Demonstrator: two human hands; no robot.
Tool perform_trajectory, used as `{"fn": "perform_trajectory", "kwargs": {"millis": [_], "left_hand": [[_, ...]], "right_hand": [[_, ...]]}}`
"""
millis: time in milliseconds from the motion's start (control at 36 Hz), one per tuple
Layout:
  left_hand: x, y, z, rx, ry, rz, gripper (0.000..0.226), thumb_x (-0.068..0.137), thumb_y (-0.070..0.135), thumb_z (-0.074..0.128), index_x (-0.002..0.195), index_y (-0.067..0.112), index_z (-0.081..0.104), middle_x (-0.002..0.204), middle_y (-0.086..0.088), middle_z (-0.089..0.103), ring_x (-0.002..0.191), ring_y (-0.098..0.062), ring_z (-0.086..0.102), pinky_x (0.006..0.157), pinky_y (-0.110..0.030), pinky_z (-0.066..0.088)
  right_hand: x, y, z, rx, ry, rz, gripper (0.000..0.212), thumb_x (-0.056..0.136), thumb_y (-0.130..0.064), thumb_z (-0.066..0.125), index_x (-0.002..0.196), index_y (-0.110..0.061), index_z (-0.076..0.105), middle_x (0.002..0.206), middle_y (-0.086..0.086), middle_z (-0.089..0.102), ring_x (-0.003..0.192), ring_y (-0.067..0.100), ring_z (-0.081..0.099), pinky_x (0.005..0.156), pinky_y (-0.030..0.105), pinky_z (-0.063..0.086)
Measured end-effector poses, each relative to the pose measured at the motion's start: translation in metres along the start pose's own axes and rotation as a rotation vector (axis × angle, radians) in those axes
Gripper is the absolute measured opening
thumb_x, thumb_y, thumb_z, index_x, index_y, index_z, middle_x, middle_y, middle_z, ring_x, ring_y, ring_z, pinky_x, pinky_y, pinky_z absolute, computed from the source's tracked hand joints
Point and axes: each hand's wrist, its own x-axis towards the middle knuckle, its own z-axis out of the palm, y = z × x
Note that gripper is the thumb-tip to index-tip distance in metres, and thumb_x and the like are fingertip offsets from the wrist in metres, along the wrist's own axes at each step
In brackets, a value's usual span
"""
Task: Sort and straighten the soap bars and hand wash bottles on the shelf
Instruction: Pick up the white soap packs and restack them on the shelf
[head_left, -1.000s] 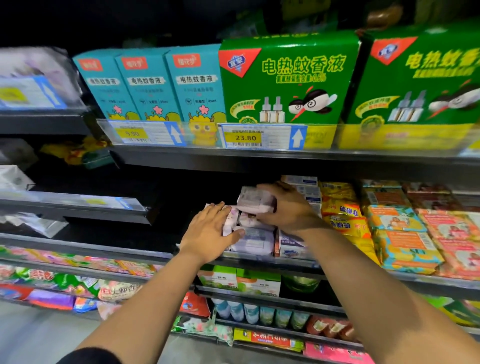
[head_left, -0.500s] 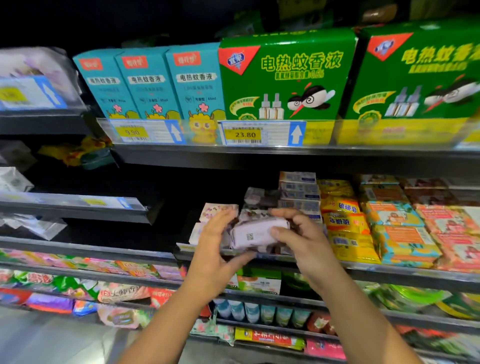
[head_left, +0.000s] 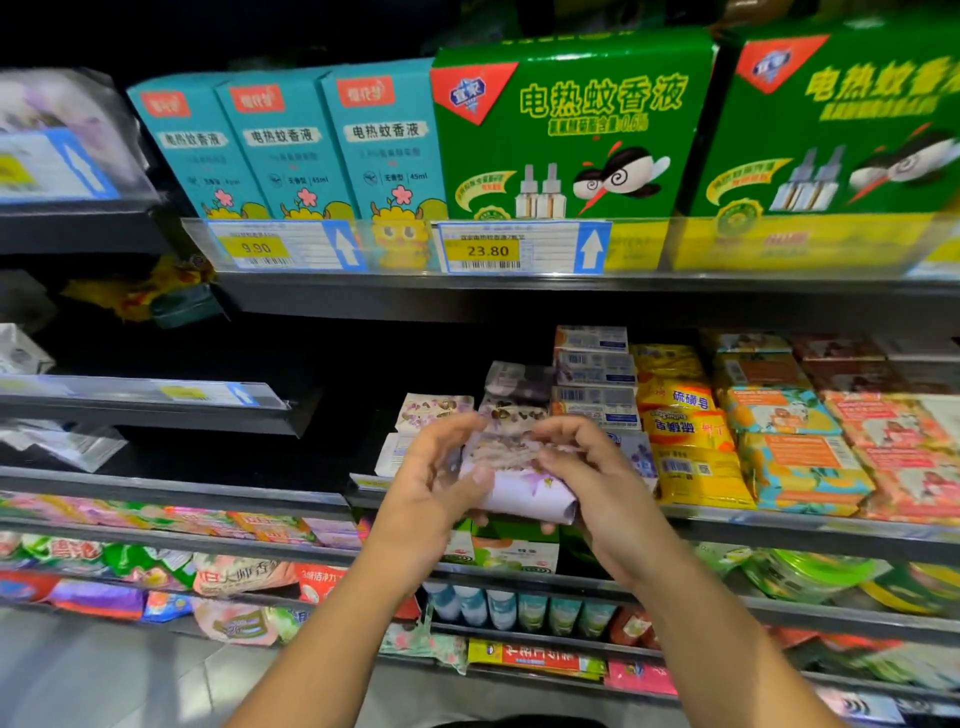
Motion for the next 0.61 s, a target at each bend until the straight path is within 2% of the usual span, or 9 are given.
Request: {"fn": "perform_trajectory", "kwargs": {"millis": [83, 194, 250, 333, 361, 417, 444, 528, 611], "left_hand": [[-0.005, -0.004, -0.009, 0.165, -0.142, 0.027, 0.066, 0.071, 0.004, 0.078, 0.129, 0.022, 0.053, 0.131, -0.003, 0.057, 0.101, -0.009, 0.066, 0.079, -0.024, 0.055], [-0.003, -0.007, -0.016, 0.371, -0.048, 0.116, 0.058, 0.070, 0.018, 0.083, 0.122, 0.027, 0.058, 0.143, 0.018, 0.046, 0.130, -0.004, 0.048, 0.095, -0.021, 0.050], [-0.002, -0.002, -0.014, 0.287, -0.005, 0.097, 0.054, 0.071, 0.016, 0.085, 0.118, 0.021, 0.060, 0.135, 0.006, 0.054, 0.120, 0.000, 0.056, 0.089, -0.020, 0.053], [-0.003, 0.007, -0.005, 0.108, 0.025, 0.057, 0.036, 0.081, 0.000, 0.075, 0.110, 0.010, 0.057, 0.102, -0.003, 0.066, 0.086, 0.003, 0.067, 0.071, -0.015, 0.052], [-0.002, 0.007, -0.003, 0.078, 0.040, 0.053, 0.033, 0.083, 0.006, 0.076, 0.109, 0.010, 0.056, 0.094, 0.000, 0.069, 0.082, 0.001, 0.067, 0.069, -0.015, 0.052], [-0.001, 0.004, 0.000, 0.012, 0.078, 0.045, 0.057, 0.073, 0.036, 0.086, 0.113, 0.011, 0.055, 0.093, 0.003, 0.072, 0.082, -0.003, 0.068, 0.067, -0.017, 0.054], [0.000, 0.005, 0.002, -0.007, 0.086, 0.030, 0.066, 0.067, 0.042, 0.087, 0.117, 0.013, 0.055, 0.099, 0.001, 0.070, 0.086, -0.005, 0.067, 0.068, -0.018, 0.054], [0.000, 0.006, 0.004, -0.018, 0.075, 0.020, 0.055, 0.081, 0.015, 0.082, 0.126, 0.019, 0.051, 0.114, -0.004, 0.063, 0.097, -0.006, 0.066, 0.076, -0.020, 0.055], [-0.001, 0.006, -0.001, 0.033, -0.057, 0.008, 0.070, 0.077, -0.002, 0.077, 0.135, 0.024, 0.047, 0.121, 0.008, 0.064, 0.108, -0.012, 0.066, 0.083, -0.026, 0.056]], "right_hand": [[-0.001, -0.003, -0.002, 0.182, -0.014, 0.069, 0.019, 0.102, -0.018, 0.053, 0.100, -0.023, 0.072, 0.116, 0.010, 0.066, 0.084, 0.025, 0.067, 0.048, 0.028, 0.049], [-0.005, -0.005, -0.011, 0.405, -0.221, 0.157, 0.026, 0.092, -0.025, 0.064, 0.115, -0.014, 0.069, 0.109, 0.016, 0.069, 0.074, 0.027, 0.063, 0.055, 0.029, 0.054], [-0.007, -0.002, -0.015, 0.383, -0.305, 0.140, 0.037, 0.086, -0.016, 0.071, 0.123, -0.016, 0.067, 0.115, 0.015, 0.068, 0.082, 0.028, 0.065, 0.064, 0.031, 0.057], [-0.004, 0.005, -0.012, 0.075, -0.244, 0.086, 0.051, 0.079, -0.017, 0.081, 0.126, -0.026, 0.063, 0.119, 0.002, 0.069, 0.103, 0.019, 0.068, 0.081, 0.030, 0.057], [-0.003, 0.007, -0.009, 0.044, -0.202, 0.077, 0.051, 0.080, -0.019, 0.082, 0.126, -0.026, 0.062, 0.119, 0.000, 0.070, 0.109, 0.017, 0.067, 0.087, 0.031, 0.056], [-0.001, 0.009, -0.005, 0.080, -0.142, 0.072, 0.041, 0.083, -0.017, 0.079, 0.121, -0.026, 0.066, 0.117, 0.001, 0.071, 0.112, 0.020, 0.067, 0.095, 0.036, 0.056], [-0.001, 0.009, -0.003, 0.104, -0.120, 0.064, 0.037, 0.085, -0.013, 0.077, 0.118, -0.026, 0.067, 0.116, 0.003, 0.071, 0.112, 0.022, 0.067, 0.095, 0.038, 0.056], [-0.001, 0.004, -0.002, 0.114, -0.060, 0.033, 0.034, 0.091, -0.009, 0.071, 0.116, -0.031, 0.065, 0.117, 0.004, 0.068, 0.105, 0.024, 0.069, 0.084, 0.038, 0.059], [-0.002, -0.002, -0.005, 0.140, -0.028, 0.030, 0.028, 0.097, -0.012, 0.062, 0.115, -0.033, 0.062, 0.117, 0.000, 0.066, 0.098, 0.023, 0.071, 0.066, 0.033, 0.058]]}}
